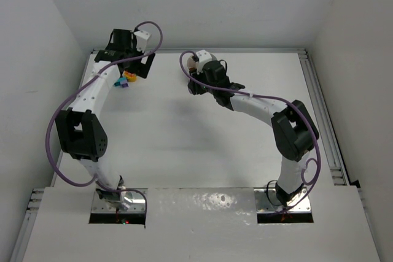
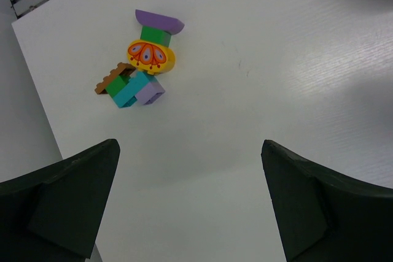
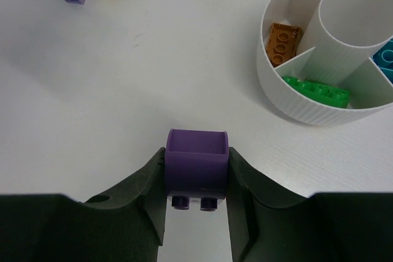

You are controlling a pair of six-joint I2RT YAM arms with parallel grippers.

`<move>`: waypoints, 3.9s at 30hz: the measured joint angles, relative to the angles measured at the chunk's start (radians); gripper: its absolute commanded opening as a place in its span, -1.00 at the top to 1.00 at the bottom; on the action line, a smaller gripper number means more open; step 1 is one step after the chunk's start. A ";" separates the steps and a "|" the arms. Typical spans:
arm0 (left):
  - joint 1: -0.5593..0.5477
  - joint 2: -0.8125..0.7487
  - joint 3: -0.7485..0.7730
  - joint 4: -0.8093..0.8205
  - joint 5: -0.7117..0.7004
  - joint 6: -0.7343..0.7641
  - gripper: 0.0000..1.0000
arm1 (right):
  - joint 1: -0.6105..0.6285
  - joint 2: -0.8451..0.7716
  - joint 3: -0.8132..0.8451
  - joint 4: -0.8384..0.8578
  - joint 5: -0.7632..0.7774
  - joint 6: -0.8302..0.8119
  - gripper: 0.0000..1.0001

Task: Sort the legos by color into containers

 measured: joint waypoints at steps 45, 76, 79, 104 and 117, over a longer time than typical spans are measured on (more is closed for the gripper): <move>-0.014 0.043 -0.037 0.110 -0.049 -0.139 -1.00 | -0.060 -0.043 0.017 -0.073 -0.060 0.015 1.00; 0.021 -0.137 -0.325 0.285 -0.019 -0.118 -0.98 | -0.109 -0.069 0.071 -0.108 -0.099 0.000 1.00; 0.021 -0.136 -0.325 0.309 0.002 -0.110 -0.98 | -0.113 -0.030 0.106 -0.109 -0.146 0.009 1.00; -0.035 0.103 -0.055 0.320 0.123 -0.074 -0.96 | -0.113 0.127 0.192 -0.123 -0.236 0.093 1.00; -0.070 0.132 -0.005 0.254 0.111 -0.056 -0.97 | -0.113 0.127 0.183 -0.122 -0.245 0.086 1.00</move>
